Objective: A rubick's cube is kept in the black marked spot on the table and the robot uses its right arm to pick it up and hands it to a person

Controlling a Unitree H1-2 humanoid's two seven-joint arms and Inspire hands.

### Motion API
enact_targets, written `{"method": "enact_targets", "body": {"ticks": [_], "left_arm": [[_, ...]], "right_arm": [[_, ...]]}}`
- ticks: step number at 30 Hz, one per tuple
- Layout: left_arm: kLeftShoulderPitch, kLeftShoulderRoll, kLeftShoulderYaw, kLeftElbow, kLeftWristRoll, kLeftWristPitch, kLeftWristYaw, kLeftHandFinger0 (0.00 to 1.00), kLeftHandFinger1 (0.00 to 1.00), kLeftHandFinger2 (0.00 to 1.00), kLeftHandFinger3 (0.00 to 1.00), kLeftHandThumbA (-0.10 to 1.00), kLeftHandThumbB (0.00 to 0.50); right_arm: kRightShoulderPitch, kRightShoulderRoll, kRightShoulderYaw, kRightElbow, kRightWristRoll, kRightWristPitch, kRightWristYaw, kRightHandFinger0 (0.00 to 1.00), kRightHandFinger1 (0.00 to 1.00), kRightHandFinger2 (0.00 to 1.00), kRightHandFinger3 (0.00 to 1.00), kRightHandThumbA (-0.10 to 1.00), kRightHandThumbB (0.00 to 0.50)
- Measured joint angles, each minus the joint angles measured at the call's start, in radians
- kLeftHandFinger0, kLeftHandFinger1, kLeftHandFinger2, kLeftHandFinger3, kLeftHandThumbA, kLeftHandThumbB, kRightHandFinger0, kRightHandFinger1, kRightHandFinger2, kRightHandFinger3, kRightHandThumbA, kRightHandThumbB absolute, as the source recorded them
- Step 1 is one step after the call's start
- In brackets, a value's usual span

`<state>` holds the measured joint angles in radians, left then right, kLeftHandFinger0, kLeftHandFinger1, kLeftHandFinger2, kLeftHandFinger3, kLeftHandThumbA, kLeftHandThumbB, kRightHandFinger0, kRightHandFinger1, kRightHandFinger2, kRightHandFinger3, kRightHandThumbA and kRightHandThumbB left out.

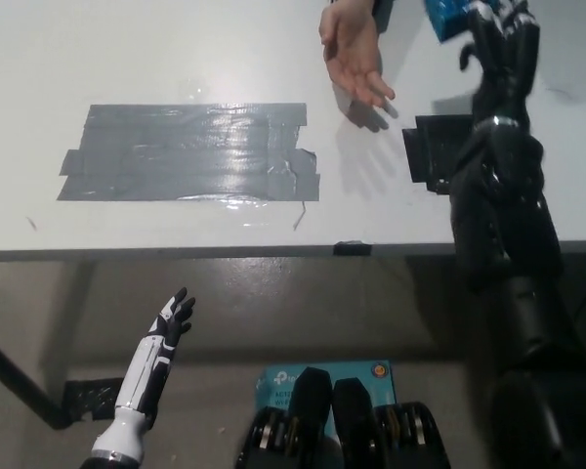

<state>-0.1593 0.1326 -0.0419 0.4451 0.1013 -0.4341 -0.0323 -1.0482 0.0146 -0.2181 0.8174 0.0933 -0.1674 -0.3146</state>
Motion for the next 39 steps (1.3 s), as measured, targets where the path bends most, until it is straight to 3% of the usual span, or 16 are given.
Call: {"method": "enact_targets", "body": {"ticks": [3, 8, 15, 27, 31, 32, 33, 34, 35, 36, 37, 39], "left_arm": [[0.000, 0.000, 0.000, 0.000, 0.000, 0.000, 0.000, 1.00, 1.00, 1.00, 1.00, 1.00, 0.055], [0.000, 0.001, 0.000, 0.000, 0.000, 0.000, 0.000, 1.00, 1.00, 1.00, 1.00, 1.00, 0.046], [0.000, 0.001, 0.000, 0.000, 0.000, 0.000, 0.000, 1.00, 1.00, 1.00, 1.00, 1.00, 0.051], [0.000, 0.001, 0.000, 0.000, 0.000, 0.000, 0.000, 1.00, 1.00, 1.00, 1.00, 1.00, 0.050], [0.000, 0.001, 0.000, 0.000, 0.000, 0.000, 0.000, 1.00, 1.00, 1.00, 1.00, 1.00, 0.063], [0.000, 0.001, 0.000, 0.000, 0.000, 0.000, 0.000, 1.00, 1.00, 1.00, 1.00, 1.00, 0.063], [0.000, 0.001, 0.000, 0.000, 0.000, 0.000, 0.000, 1.00, 1.00, 1.00, 1.00, 1.00, 0.063], [0.000, 0.001, 0.000, 0.000, 0.000, 0.000, 0.000, 1.00, 1.00, 1.00, 1.00, 1.00, 0.063], [0.000, 0.001, 0.000, 0.000, 0.000, 0.000, 0.000, 1.00, 1.00, 1.00, 1.00, 1.00, 0.063], [0.000, 0.001, 0.000, 0.000, 0.000, 0.000, 0.000, 1.00, 1.00, 1.00, 1.00, 1.00, 0.057], [0.000, 0.001, 0.000, 0.000, 0.000, 0.000, 0.000, 1.00, 1.00, 1.00, 1.00, 1.00, 0.055], [0.000, 0.001, 0.000, 0.000, 0.000, 0.000, 0.000, 1.00, 1.00, 1.00, 1.00, 1.00, 0.054]], "right_arm": [[-0.051, -0.010, 0.062, 0.084, -0.046, -0.004, -0.023, 0.00, 0.24, 0.66, 0.73, -0.10, 0.143], [-0.122, -0.020, 0.143, 0.251, -0.109, -0.017, -0.070, 0.00, 0.26, 0.73, 0.76, -0.10, 0.120], [-0.229, -0.033, 0.270, 0.503, -0.196, -0.052, -0.147, 0.00, 0.26, 0.76, 0.79, -0.10, 0.135], [-0.297, -0.035, 0.368, 0.596, -0.262, -0.054, -0.195, 0.00, 0.30, 0.74, 0.80, -0.10, 0.121], [-0.309, -0.037, 0.379, 0.599, -0.273, -0.055, -0.204, 0.00, 0.31, 0.76, 0.80, -0.10, 0.130], [-0.311, -0.037, 0.383, 0.599, -0.276, -0.055, -0.207, 0.02, 0.32, 0.74, 0.79, -0.10, 0.160], [-0.312, -0.037, 0.385, 0.599, -0.277, -0.055, -0.208, 0.23, 0.57, 1.00, 1.00, 0.05, 0.299], [-0.312, -0.037, 0.392, 0.599, -0.279, -0.055, -0.210, 0.29, 0.57, 0.91, 0.98, 0.11, 0.296], [-0.312, -0.037, 0.393, 0.599, -0.280, -0.055, -0.211, 0.53, 0.85, 1.00, 1.00, 0.30, 0.354], [-0.312, -0.037, 0.394, 0.600, -0.282, -0.055, -0.210, 0.96, 1.00, 1.00, 1.00, 0.55, 0.403], [-0.312, -0.037, 0.394, 0.601, -0.283, -0.055, -0.208, 1.00, 1.00, 1.00, 1.00, 0.63, 0.447], [-0.314, -0.039, 0.407, 0.603, -0.287, -0.040, -0.169, 1.00, 1.00, 1.00, 1.00, 0.67, 0.479]]}}
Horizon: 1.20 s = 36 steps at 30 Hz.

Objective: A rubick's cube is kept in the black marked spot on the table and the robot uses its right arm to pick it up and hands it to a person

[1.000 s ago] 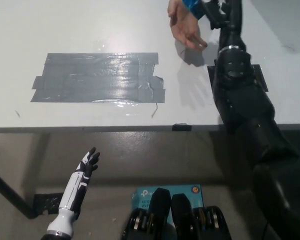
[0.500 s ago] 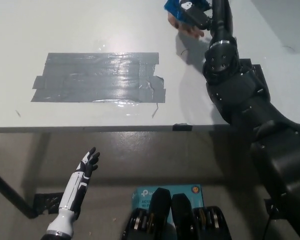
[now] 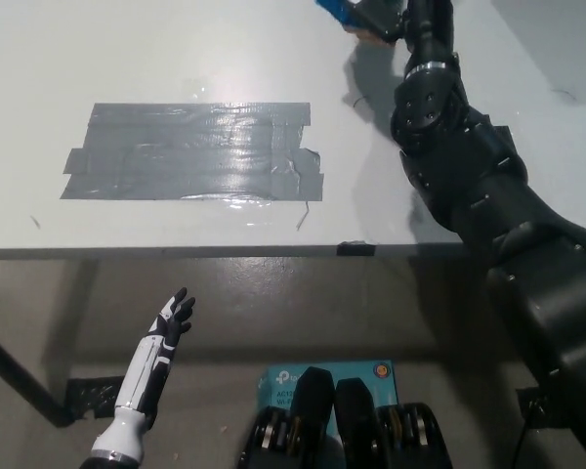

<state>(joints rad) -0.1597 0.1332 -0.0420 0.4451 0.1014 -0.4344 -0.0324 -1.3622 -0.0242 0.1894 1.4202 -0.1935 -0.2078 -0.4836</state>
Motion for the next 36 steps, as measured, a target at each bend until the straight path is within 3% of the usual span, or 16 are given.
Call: {"method": "enact_targets", "body": {"ticks": [7, 12, 26, 36], "left_arm": [[0.000, 0.000, 0.000, 0.000, 0.000, 0.000, 0.000, 1.00, 1.00, 1.00, 1.00, 1.00, 0.058], [0.000, 0.000, 0.000, 0.000, 0.000, 0.000, 0.000, 1.00, 1.00, 1.00, 1.00, 1.00, 0.065], [-0.006, 0.000, -0.001, 0.000, 0.000, 0.000, 0.000, 1.00, 1.00, 1.00, 1.00, 1.00, 0.058], [-0.010, -0.001, -0.002, 0.004, 0.000, 0.002, 0.000, 1.00, 1.00, 1.00, 1.00, 1.00, 0.046]], "right_arm": [[-0.007, -0.004, 0.038, 0.010, -0.014, 0.071, 0.118, 1.00, 1.00, 1.00, 1.00, 0.77, 0.482], [-0.006, -0.009, 0.040, 0.010, -0.015, 0.090, 0.155, 1.00, 1.00, 1.00, 1.00, 0.75, 0.482], [-0.002, -0.030, 0.024, -0.017, -0.011, 0.077, 0.187, 1.00, 1.00, 1.00, 1.00, 0.92, 0.500], [0.148, -0.049, 0.022, -0.340, -0.012, 0.072, 0.196, 1.00, 1.00, 1.00, 1.00, 0.95, 0.414]]}}
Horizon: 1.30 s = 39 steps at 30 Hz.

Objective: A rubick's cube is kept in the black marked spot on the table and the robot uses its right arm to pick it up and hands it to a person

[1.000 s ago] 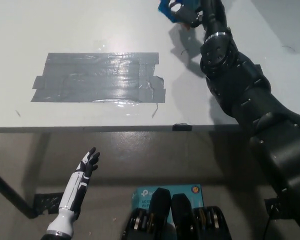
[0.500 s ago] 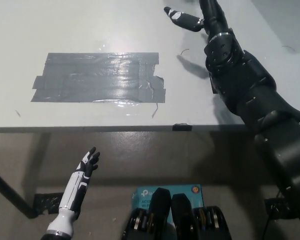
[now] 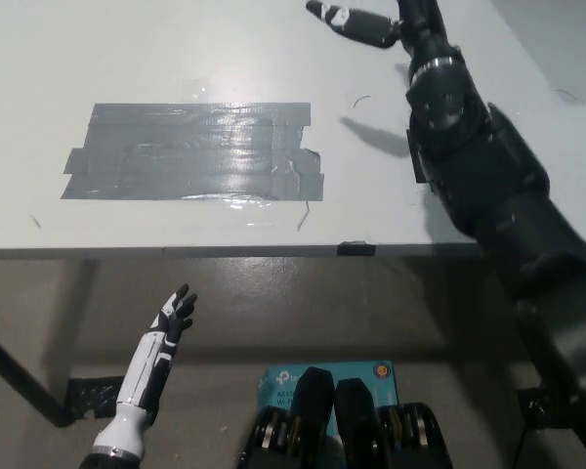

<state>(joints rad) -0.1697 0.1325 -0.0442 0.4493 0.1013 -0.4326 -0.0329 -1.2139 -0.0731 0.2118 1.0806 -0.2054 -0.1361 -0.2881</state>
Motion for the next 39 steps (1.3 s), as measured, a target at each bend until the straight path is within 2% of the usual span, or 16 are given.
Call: {"method": "enact_targets", "body": {"ticks": [2, 5, 8, 20, 22, 24, 25, 29, 30, 31, 32, 34, 35, 36, 37, 39], "left_arm": [[-0.001, 0.000, 0.000, 0.007, 0.000, 0.000, 0.000, 1.00, 1.00, 1.00, 1.00, 1.00, 0.046], [-0.001, -0.001, -0.001, 0.013, 0.000, 0.001, 0.000, 1.00, 1.00, 1.00, 1.00, 1.00, 0.045], [-0.001, -0.001, -0.001, 0.015, 0.000, 0.002, 0.000, 1.00, 1.00, 1.00, 1.00, 1.00, 0.051], [-0.011, -0.001, -0.002, 0.020, 0.000, 0.003, 0.000, 1.00, 1.00, 1.00, 1.00, 1.00, 0.043], [-0.013, -0.003, -0.003, 0.020, 0.000, 0.003, 0.000, 1.00, 1.00, 1.00, 1.00, 1.00, 0.042], [-0.016, -0.004, -0.003, 0.021, 0.000, 0.003, 0.000, 1.00, 1.00, 1.00, 1.00, 1.00, 0.042], [-0.019, -0.004, -0.003, 0.021, 0.000, 0.003, -0.001, 1.00, 1.00, 1.00, 1.00, 1.00, 0.049], [-0.024, -0.005, -0.004, 0.021, 0.000, 0.003, -0.001, 1.00, 1.00, 1.00, 1.00, 1.00, 0.047], [-0.025, -0.005, -0.004, 0.021, 0.000, 0.004, -0.001, 1.00, 1.00, 1.00, 1.00, 1.00, 0.048], [-0.026, -0.005, -0.004, 0.021, 0.000, 0.004, -0.001, 1.00, 1.00, 1.00, 1.00, 1.00, 0.051], [-0.027, -0.005, -0.004, 0.021, 0.000, 0.004, -0.001, 1.00, 1.00, 1.00, 1.00, 1.00, 0.052], [-0.028, -0.005, -0.004, 0.021, 0.000, 0.004, -0.001, 1.00, 1.00, 1.00, 1.00, 1.00, 0.053], [-0.028, -0.005, -0.004, 0.021, 0.000, 0.004, -0.001, 1.00, 1.00, 1.00, 1.00, 1.00, 0.053], [-0.030, -0.005, -0.004, 0.021, 0.000, 0.003, -0.001, 1.00, 1.00, 1.00, 1.00, 1.00, 0.053], [-0.032, -0.005, -0.004, 0.021, 0.000, 0.003, -0.001, 1.00, 1.00, 1.00, 1.00, 1.00, 0.051], [-0.037, -0.005, -0.004, 0.021, 0.000, 0.003, -0.001, 1.00, 1.00, 1.00, 1.00, 1.00, 0.053]], "right_arm": [[0.070, 0.000, 0.000, -0.085, 0.000, 0.007, 0.008, 1.00, 1.00, 1.00, 1.00, 0.95, 0.422], [0.163, 0.000, 0.000, -0.190, 0.001, 0.017, 0.016, 1.00, 1.00, 1.00, 1.00, 0.98, 0.399], [0.249, -0.001, -0.001, -0.270, 0.002, 0.027, 0.025, 1.00, 1.00, 1.00, 1.00, 0.96, 0.385], [0.600, -0.035, -0.001, -0.606, 0.002, 0.062, 0.053, 1.00, 1.00, 1.00, 1.00, 0.97, 0.390], [0.644, -0.041, -0.001, -0.649, 0.002, 0.069, 0.056, 1.00, 1.00, 1.00, 1.00, 0.95, 0.358], [0.711, -0.048, -0.001, -0.720, 0.002, 0.074, 0.060, 1.00, 1.00, 1.00, 1.00, 0.95, 0.358], [0.742, -0.051, -0.001, -0.755, 0.002, 0.078, 0.062, 1.00, 1.00, 1.00, 1.00, 0.94, 0.330], [0.824, -0.063, -0.002, -0.854, 0.002, 0.085, 0.066, 1.00, 1.00, 1.00, 1.00, 0.96, 0.342], [0.853, -0.067, -0.002, -0.890, 0.002, 0.086, 0.068, 1.00, 1.00, 1.00, 1.00, 0.92, 0.330], [0.888, -0.070, -0.002, -0.932, 0.002, 0.086, 0.069, 1.00, 1.00, 1.00, 1.00, 1.00, 0.318], [0.903, -0.071, -0.003, -0.955, 0.002, 0.086, 0.069, 1.00, 1.00, 1.00, 1.00, 1.00, 0.317], [0.948, -0.076, -0.003, -1.016, 0.002, 0.084, 0.070, 1.00, 1.00, 1.00, 1.00, 0.99, 0.239], [0.966, -0.077, -0.003, -1.039, 0.002, 0.082, 0.070, 1.00, 1.00, 1.00, 1.00, 0.99, 0.239], [1.008, -0.078, -0.005, -1.092, 0.003, 0.076, 0.071, 1.00, 1.00, 1.00, 1.00, 0.95, 0.182], [1.031, -0.078, -0.007, -1.121, 0.005, 0.070, 0.071, 1.00, 1.00, 1.00, 1.00, 0.94, 0.190], [1.069, -0.078, -0.012, -1.167, 0.007, 0.046, 0.072, 1.00, 1.00, 1.00, 1.00, 0.92, 0.164]]}}
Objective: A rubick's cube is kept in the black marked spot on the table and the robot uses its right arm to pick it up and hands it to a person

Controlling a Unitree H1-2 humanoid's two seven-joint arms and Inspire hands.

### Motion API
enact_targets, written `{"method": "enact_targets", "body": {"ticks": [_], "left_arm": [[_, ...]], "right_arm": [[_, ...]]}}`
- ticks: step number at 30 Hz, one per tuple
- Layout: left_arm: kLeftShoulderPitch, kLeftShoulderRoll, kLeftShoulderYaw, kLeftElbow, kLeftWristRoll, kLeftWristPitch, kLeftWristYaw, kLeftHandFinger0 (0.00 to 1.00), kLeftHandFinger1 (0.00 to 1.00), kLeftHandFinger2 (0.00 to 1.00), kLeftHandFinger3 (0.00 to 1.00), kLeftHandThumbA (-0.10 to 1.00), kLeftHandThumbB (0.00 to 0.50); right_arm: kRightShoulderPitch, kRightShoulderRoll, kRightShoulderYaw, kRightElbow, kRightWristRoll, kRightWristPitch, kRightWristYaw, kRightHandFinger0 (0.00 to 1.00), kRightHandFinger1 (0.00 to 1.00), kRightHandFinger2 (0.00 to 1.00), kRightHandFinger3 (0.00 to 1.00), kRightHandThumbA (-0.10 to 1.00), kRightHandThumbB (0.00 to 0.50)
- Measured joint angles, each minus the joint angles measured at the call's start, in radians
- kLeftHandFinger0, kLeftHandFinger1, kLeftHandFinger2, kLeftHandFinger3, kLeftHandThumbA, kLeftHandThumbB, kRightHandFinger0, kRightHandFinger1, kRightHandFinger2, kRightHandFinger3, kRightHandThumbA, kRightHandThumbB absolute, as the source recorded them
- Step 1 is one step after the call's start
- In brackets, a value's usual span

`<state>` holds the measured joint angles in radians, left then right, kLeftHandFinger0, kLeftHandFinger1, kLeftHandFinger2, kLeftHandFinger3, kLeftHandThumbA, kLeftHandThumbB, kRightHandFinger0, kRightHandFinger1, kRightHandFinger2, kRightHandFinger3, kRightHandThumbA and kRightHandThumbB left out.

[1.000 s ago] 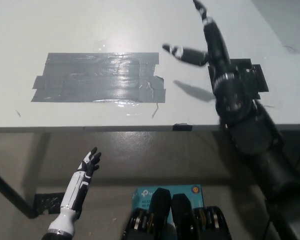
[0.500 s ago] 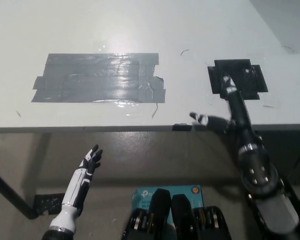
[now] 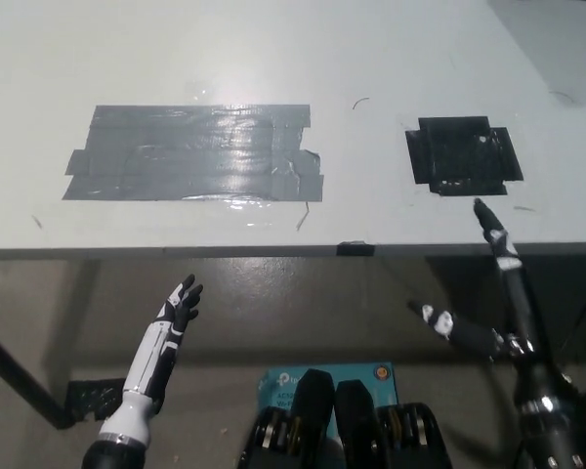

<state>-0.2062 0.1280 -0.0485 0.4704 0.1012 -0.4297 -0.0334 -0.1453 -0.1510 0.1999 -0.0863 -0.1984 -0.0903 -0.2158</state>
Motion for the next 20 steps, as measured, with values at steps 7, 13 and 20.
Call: {"method": "enact_targets", "body": {"ticks": [7, 13, 20], "left_arm": [[-0.013, 0.001, -0.001, 0.000, 0.000, -0.001, 0.000, 1.00, 1.00, 1.00, 1.00, 1.00, 0.034], [0.001, 0.000, -0.002, -0.001, 0.000, -0.002, 0.000, 1.00, 1.00, 1.00, 1.00, 1.00, 0.034], [0.088, -0.001, -0.012, -0.011, 0.001, -0.004, 0.001, 1.00, 1.00, 1.00, 1.00, 1.00, 0.048]], "right_arm": [[0.013, 0.008, -0.020, 0.158, 0.014, -0.109, 0.000, 1.00, 1.00, 1.00, 1.00, 0.87, 0.091], [-0.004, 0.047, -0.034, 0.411, 0.033, -0.200, 0.001, 1.00, 1.00, 1.00, 1.00, 0.84, 0.062], [0.022, 0.075, -0.033, 0.549, 0.035, -0.283, -0.007, 1.00, 1.00, 1.00, 1.00, 0.86, 0.059]]}}
